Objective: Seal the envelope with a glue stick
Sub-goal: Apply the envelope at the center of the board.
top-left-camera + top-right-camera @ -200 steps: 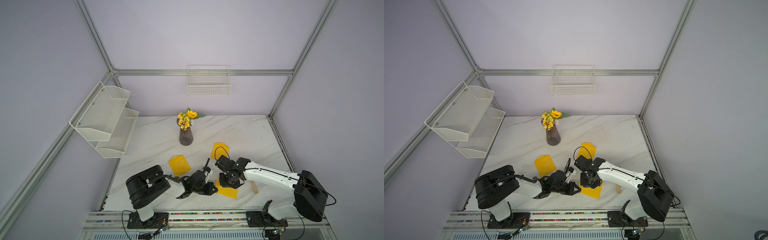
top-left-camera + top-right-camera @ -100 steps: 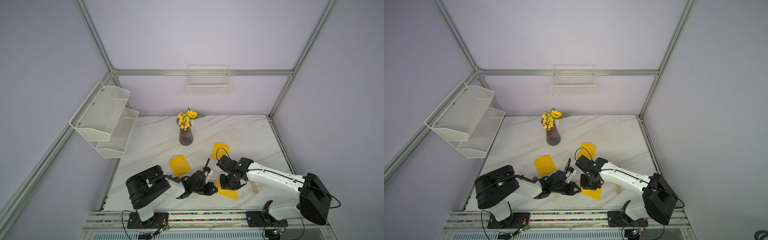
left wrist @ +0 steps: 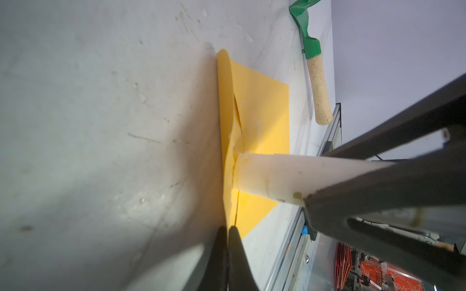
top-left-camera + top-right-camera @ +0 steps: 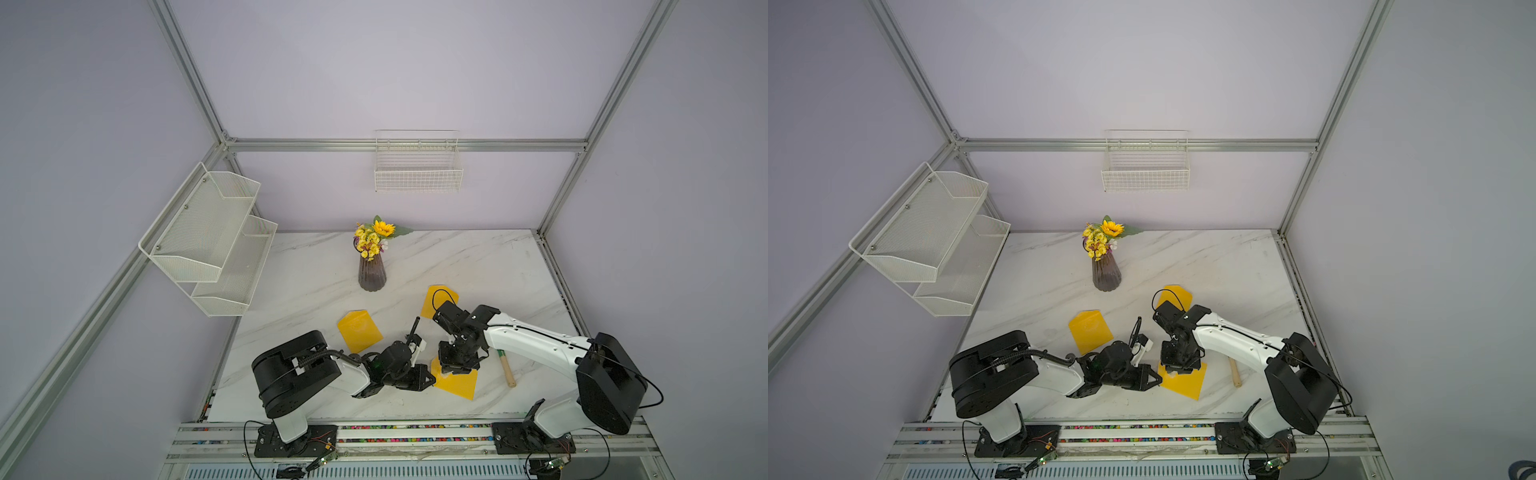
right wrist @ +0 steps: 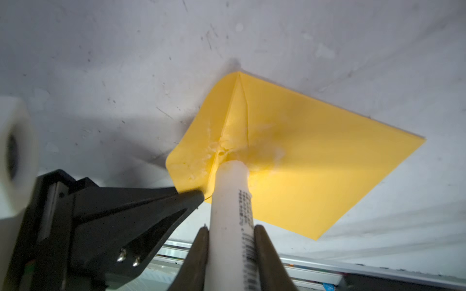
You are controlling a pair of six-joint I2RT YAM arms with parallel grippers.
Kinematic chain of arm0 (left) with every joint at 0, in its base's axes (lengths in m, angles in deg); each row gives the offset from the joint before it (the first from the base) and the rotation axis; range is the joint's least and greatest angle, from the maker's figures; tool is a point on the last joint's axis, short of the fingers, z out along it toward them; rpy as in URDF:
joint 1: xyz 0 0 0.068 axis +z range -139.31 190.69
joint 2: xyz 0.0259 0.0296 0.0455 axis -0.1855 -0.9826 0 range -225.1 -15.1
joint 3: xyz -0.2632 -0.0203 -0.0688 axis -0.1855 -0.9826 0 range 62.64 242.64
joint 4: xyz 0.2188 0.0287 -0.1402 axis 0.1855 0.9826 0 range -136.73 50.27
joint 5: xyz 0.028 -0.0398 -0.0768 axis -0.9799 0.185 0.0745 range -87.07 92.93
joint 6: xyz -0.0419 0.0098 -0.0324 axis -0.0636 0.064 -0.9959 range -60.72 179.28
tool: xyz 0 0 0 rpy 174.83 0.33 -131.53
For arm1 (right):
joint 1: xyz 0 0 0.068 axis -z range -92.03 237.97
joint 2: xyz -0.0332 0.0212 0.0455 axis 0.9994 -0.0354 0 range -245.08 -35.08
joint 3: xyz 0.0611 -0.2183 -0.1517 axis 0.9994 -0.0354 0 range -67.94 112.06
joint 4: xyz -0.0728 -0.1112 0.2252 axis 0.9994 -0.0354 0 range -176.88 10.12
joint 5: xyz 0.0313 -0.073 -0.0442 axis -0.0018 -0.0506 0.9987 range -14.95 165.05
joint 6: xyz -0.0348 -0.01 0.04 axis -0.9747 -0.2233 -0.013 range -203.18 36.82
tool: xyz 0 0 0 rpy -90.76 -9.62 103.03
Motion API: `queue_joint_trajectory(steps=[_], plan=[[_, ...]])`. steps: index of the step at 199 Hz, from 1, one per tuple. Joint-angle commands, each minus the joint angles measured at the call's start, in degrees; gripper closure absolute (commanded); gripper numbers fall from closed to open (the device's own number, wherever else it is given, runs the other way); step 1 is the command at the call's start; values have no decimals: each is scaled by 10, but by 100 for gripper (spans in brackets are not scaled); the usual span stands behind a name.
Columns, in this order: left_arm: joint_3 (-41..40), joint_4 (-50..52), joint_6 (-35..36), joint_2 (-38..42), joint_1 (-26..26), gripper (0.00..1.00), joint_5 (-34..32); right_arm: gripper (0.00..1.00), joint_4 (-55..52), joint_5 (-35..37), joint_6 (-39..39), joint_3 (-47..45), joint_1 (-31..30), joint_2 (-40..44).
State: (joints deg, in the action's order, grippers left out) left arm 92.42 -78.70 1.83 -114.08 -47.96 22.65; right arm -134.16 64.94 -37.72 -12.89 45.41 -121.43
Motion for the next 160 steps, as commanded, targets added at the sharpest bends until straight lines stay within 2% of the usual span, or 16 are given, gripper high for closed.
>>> queue_joint_trajectory(steps=[1,45,79,143,160], plan=[[-4,24,4,2,-3,100,-5,100,1,57,-20,-9,7,-35],[-8,23,1,6,-3,100,-9,100,-17,116,-33,-10,6,-34],[-8,24,1,6,-3,100,-12,100,-8,121,-30,-38,3,1],[-1,35,4,5,-3,100,-10,100,37,164,6,-76,-81,75],[-7,20,-2,1,-4,100,-9,100,77,151,18,-93,-94,91]])
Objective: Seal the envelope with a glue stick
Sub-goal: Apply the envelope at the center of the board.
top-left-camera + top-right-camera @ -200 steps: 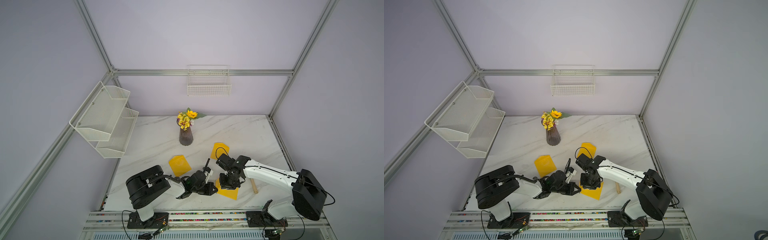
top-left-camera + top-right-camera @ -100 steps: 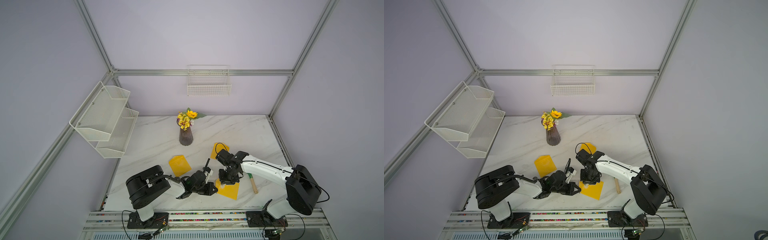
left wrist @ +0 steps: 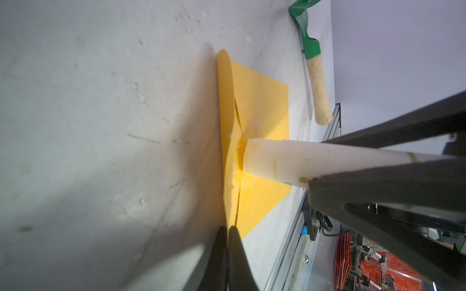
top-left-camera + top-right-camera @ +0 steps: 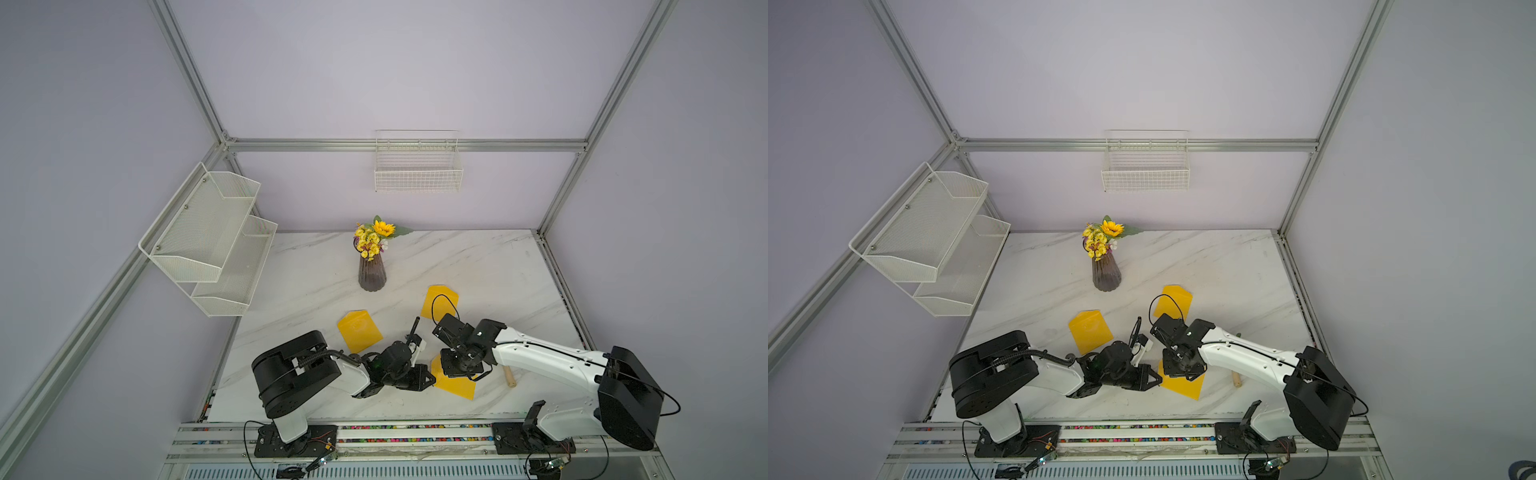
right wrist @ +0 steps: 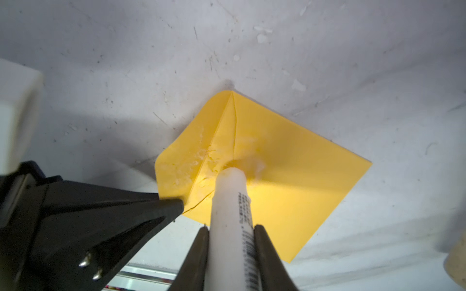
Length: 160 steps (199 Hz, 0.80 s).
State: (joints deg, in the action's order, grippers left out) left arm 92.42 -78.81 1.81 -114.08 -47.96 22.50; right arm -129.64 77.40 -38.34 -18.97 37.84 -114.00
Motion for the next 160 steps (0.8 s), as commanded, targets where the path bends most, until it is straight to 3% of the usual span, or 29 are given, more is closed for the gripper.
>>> queue_joint_trajectory(steps=[1,41,113,123,160], plan=[[-6,21,-2,1,-3,100,-7,100,34,25,24,-32,-19,16],[-5,20,-2,-2,-3,100,-4,100,55,-1,17,-12,-31,-22],[0,37,3,3,-3,100,-5,100,-119,116,54,35,-31,-52],[-3,29,0,1,-4,100,-4,100,-101,97,41,38,-31,-61],[3,36,3,-2,-3,100,-2,100,61,-73,17,16,-30,-59]])
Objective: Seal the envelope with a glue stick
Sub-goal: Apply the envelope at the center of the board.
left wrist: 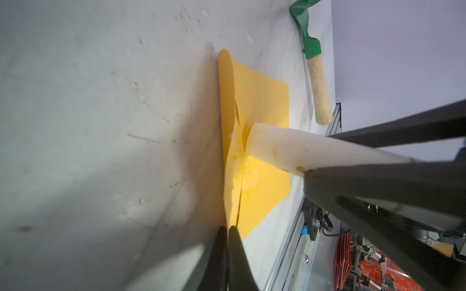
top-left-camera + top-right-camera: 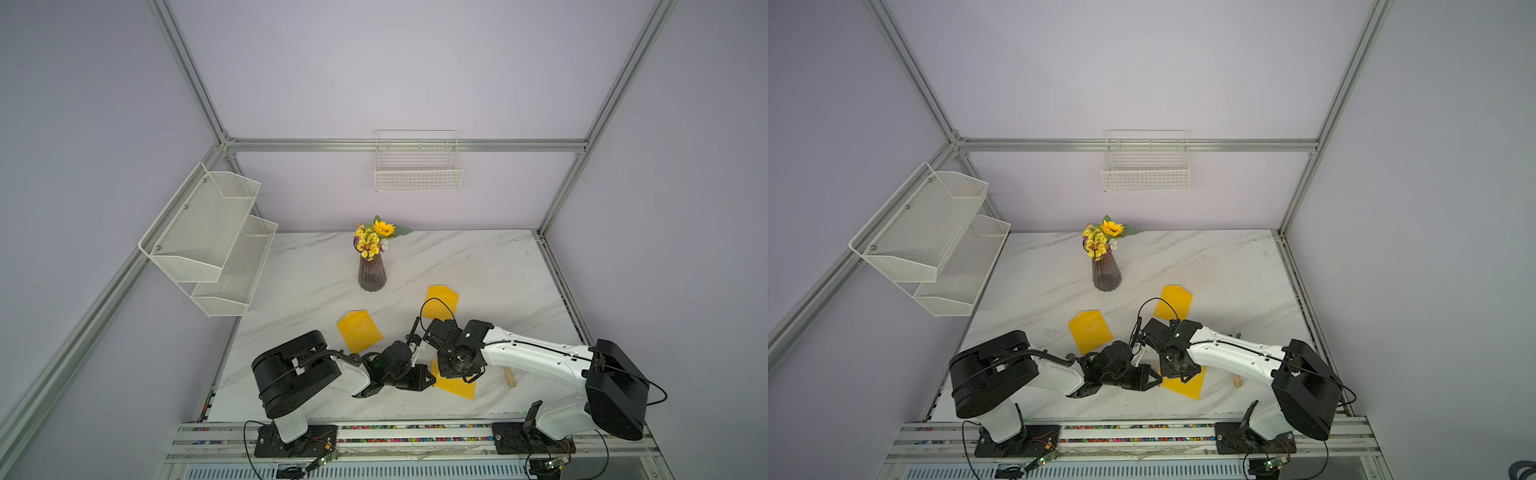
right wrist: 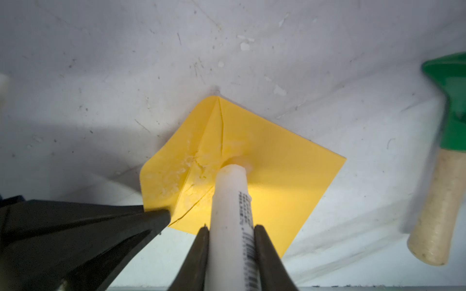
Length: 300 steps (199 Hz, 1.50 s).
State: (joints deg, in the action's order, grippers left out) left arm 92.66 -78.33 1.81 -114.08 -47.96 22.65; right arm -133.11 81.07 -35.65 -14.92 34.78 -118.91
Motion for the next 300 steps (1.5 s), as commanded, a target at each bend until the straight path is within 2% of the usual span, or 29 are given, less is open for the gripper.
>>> queue_joint_trajectory(steps=[1,19,54,65,108,142,173,199,212,231,259,269,286,300], plan=[[1,31,3,-2,-3,100,-3,100,98,-111,-9,-25,0,-10],[5,42,7,2,-3,100,-2,100,93,-111,-2,-18,0,-15],[-1,39,5,5,-3,100,-5,100,-43,29,11,3,7,-22],[2,47,7,9,-4,100,-7,100,-68,49,11,9,9,-26],[2,47,7,7,-3,100,-7,100,-51,-13,-10,27,19,-46],[4,51,8,9,-3,100,-9,100,16,-119,-18,20,26,-36],[-3,40,4,9,-3,100,-8,100,16,-114,-17,-12,63,-9],[-4,45,5,12,-3,100,-11,100,-42,-16,-15,-11,74,3],[-4,41,4,10,-4,100,-9,100,-65,1,-22,-3,74,-8],[2,53,9,11,-3,100,-9,100,-40,-36,-31,-10,74,-13],[4,50,7,6,-4,100,-7,100,63,-155,-27,-32,74,3],[4,55,9,8,-3,100,-9,100,92,-177,-17,-43,76,11],[-2,41,3,5,-4,100,-9,100,102,-177,-8,-49,82,11],[3,52,7,8,-4,100,-7,100,53,-113,-7,-39,84,11]])
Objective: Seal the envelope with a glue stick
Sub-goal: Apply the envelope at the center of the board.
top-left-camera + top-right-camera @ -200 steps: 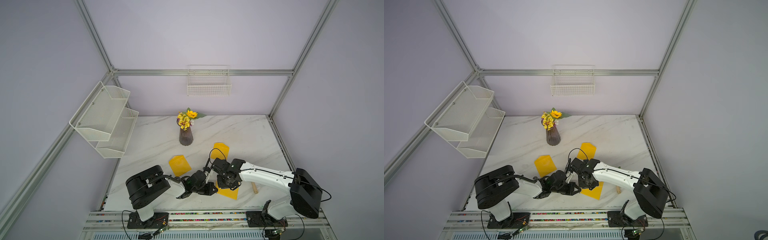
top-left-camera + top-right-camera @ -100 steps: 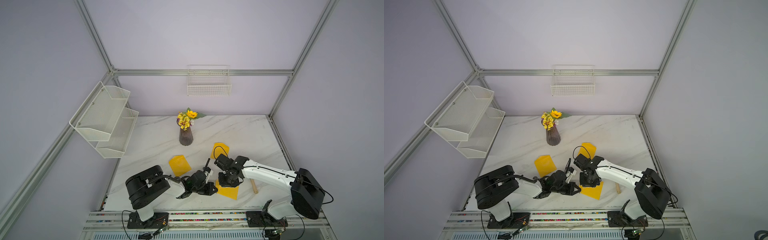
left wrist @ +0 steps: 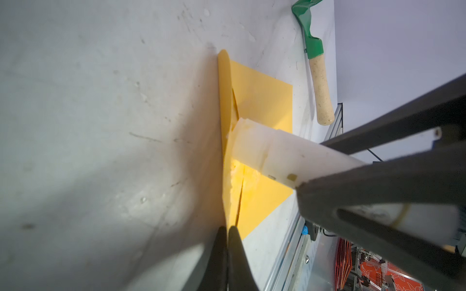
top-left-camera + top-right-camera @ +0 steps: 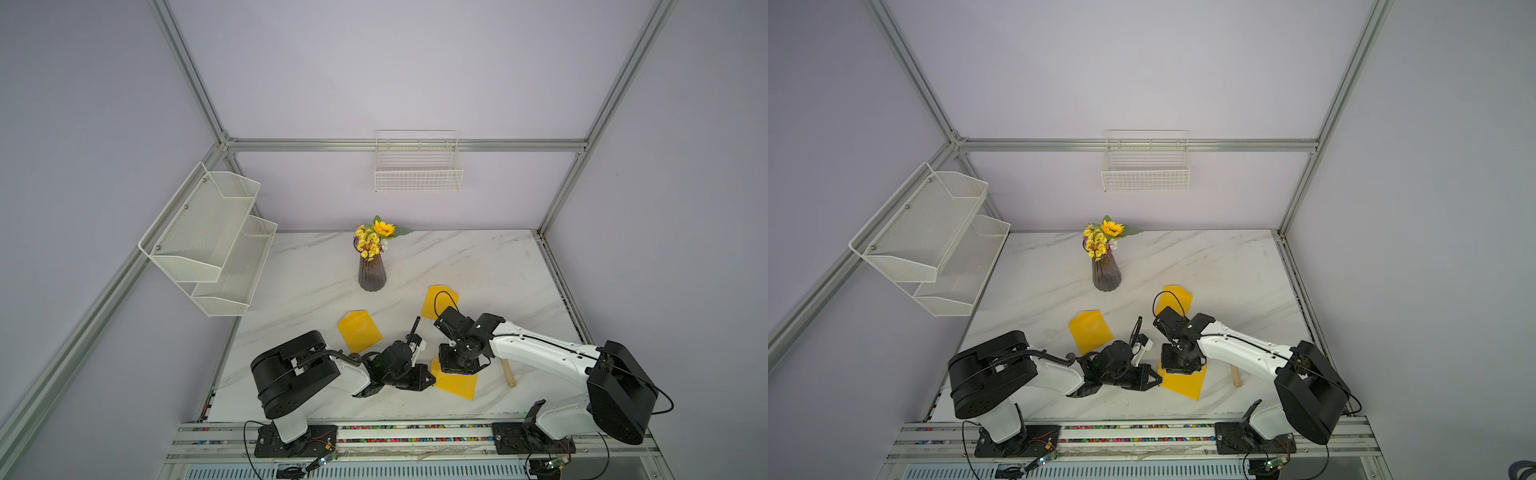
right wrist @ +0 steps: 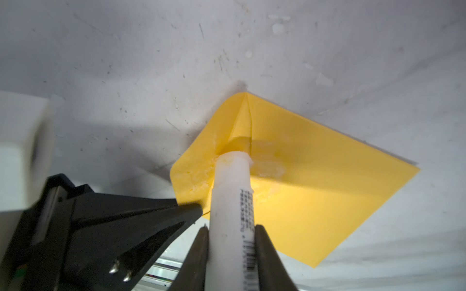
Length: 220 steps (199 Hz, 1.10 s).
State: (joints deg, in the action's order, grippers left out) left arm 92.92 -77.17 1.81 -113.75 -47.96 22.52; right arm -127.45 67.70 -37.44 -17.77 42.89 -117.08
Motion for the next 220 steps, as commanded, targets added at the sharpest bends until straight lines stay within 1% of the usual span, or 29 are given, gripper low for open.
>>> queue_joint_trajectory(steps=[1,19,27,35,57,69,85,91,102,114,127,140,147,154,163,169,189,198,207,220], plan=[[1,42,8,5,-3,100,-6,100,-10,27,10,-9,2,-7],[-7,38,5,9,-4,100,-11,100,-90,123,3,8,2,-12],[-9,32,2,9,-4,100,-11,100,-112,143,-2,12,2,-15],[-6,36,4,9,-3,100,-9,100,-118,143,-5,13,2,-18],[-5,39,6,9,-3,100,-10,100,-80,87,-11,4,2,-17],[-5,32,2,6,-3,100,-9,100,-42,28,-14,-3,2,-14],[3,50,8,8,-3,100,-9,100,23,-46,-3,-19,2,0],[1,48,9,9,-4,100,-11,100,41,-59,4,-25,3,7],[-5,40,3,9,-3,100,-13,100,45,-61,9,-26,8,10],[-5,39,4,8,-3,100,-11,100,19,-30,12,-21,12,10],[1,52,10,11,-3,100,-11,100,-35,43,8,-11,12,11],[-6,43,6,11,-4,100,-13,100,-90,110,3,-1,12,5],[-8,38,3,9,-4,100,-12,100,-109,130,0,4,12,0],[-6,38,4,8,-3,100,-10,100,-118,135,-4,6,12,-4],[0,49,8,9,-3,100,-10,100,-111,118,-12,6,12,-5],[2,53,10,10,-4,100,-10,100,-93,92,-16,2,12,-1],[-4,40,4,6,-3,100,-11,100,0,-33,-8,-19,13,17],[0,45,6,6,-3,100,-9,100,28,-70,-2,-24,13,22],[5,57,10,9,-4,100,-12,100,38,-84,2,-26,13,26],[-2,51,8,12,-3,100,-15,100,34,-74,9,-32,19,28]])
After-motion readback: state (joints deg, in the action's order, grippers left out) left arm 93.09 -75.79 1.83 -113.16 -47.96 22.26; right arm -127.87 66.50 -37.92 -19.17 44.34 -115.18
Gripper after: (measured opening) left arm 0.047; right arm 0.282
